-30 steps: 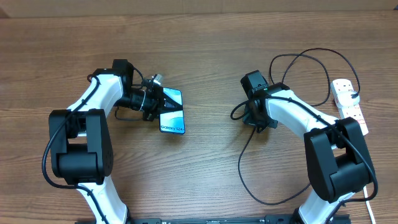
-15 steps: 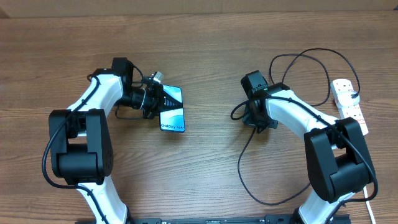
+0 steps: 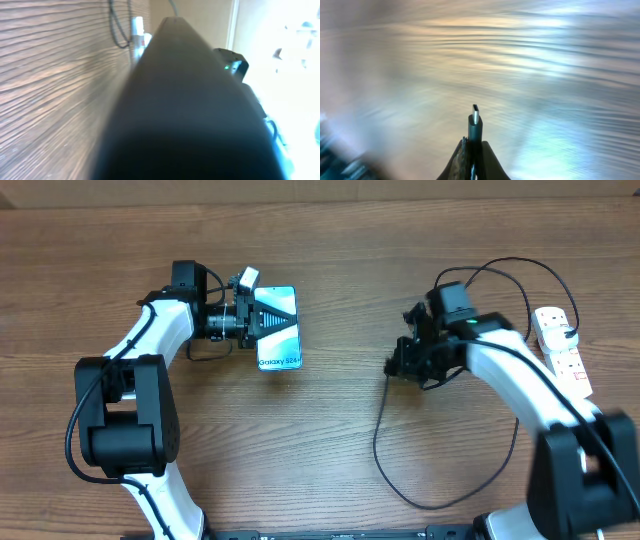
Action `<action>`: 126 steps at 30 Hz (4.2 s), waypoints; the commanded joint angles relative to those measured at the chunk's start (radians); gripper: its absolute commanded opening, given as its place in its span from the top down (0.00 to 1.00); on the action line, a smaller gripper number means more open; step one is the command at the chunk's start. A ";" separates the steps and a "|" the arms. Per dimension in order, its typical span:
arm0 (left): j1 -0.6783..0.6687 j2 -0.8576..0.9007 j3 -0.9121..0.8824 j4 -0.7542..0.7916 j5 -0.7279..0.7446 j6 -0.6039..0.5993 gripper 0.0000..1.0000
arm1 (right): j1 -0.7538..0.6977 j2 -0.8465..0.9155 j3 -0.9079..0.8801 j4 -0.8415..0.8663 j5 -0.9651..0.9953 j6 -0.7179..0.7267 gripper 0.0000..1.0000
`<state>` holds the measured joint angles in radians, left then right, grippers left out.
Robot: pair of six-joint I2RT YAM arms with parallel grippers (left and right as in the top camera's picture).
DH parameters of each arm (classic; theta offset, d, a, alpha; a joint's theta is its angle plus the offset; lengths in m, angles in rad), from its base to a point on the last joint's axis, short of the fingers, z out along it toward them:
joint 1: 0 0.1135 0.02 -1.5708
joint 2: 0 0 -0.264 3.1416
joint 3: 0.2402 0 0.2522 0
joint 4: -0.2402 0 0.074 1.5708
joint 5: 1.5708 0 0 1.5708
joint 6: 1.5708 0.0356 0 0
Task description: Plug charger to phone and switch on socket
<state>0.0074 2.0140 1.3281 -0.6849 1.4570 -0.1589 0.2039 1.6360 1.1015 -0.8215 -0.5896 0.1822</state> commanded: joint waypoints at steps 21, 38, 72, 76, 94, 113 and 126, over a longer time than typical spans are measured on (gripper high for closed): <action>-0.043 -0.080 0.241 0.010 0.106 -0.294 0.95 | 0.093 -0.082 0.005 -0.058 -0.761 -0.245 0.96; -0.125 -0.081 0.244 0.132 0.038 -0.503 0.96 | 0.124 -0.082 0.005 0.297 -0.747 0.185 0.96; -0.206 -0.080 0.244 0.328 -0.033 -0.702 0.95 | 0.123 -0.082 0.005 0.418 -0.616 0.369 0.96; -0.206 -0.080 0.244 0.328 -0.044 -0.702 0.96 | 0.123 -0.082 0.005 0.458 -0.616 0.412 0.96; -0.204 -0.080 0.244 0.429 -0.108 -0.766 0.96 | 0.123 -0.082 0.005 0.470 -0.617 0.420 0.96; -0.204 -0.080 0.244 0.428 -0.076 -0.784 0.96 | 0.122 -0.082 0.005 0.507 -0.616 0.447 0.96; -0.204 -0.080 0.244 0.429 -0.068 -0.784 0.96 | 0.121 -0.082 0.005 0.559 -0.611 0.492 0.96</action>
<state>-0.1902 1.9747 1.5410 -0.2646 1.3487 -0.9371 0.3225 1.5562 1.1007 -0.2684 -1.2030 0.6529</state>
